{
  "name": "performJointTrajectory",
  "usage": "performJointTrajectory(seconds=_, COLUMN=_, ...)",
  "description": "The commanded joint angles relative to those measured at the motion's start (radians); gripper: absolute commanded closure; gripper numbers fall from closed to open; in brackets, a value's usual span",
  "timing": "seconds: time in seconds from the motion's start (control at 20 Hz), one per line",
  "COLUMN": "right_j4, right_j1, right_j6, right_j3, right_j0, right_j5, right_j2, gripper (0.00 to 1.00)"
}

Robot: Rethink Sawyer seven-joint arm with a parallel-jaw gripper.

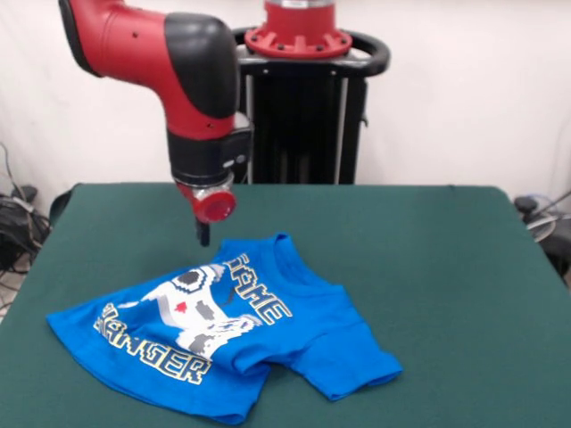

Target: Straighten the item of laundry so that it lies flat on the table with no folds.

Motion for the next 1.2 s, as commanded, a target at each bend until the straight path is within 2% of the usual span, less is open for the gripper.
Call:
performJointTrajectory(seconds=0.05, right_j4=-0.057, right_j1=-0.002, right_j6=-0.079, right_j3=-0.016, right_j0=0.001, right_j5=0.006, right_j2=0.135, gripper=1.00)
performJointTrajectory(seconds=0.7, right_j4=-0.084, right_j1=-0.007, right_j6=-0.044, right_j3=-0.009, right_j0=0.007, right_j5=0.012, right_j2=0.143, gripper=1.00)
performJointTrajectory(seconds=0.9, right_j4=-0.088, right_j1=0.007, right_j6=-0.016, right_j3=-0.021, right_j0=0.050, right_j5=0.028, right_j2=0.096, gripper=1.00)
performJointTrajectory(seconds=1.1, right_j4=-0.079, right_j1=0.028, right_j6=-0.006, right_j3=-0.011, right_j0=0.053, right_j5=0.047, right_j2=0.094, gripper=1.00)
performJointTrajectory(seconds=1.2, right_j4=-0.068, right_j1=0.037, right_j6=0.031, right_j3=-0.016, right_j0=0.101, right_j5=0.065, right_j2=0.052, gripper=1.00)
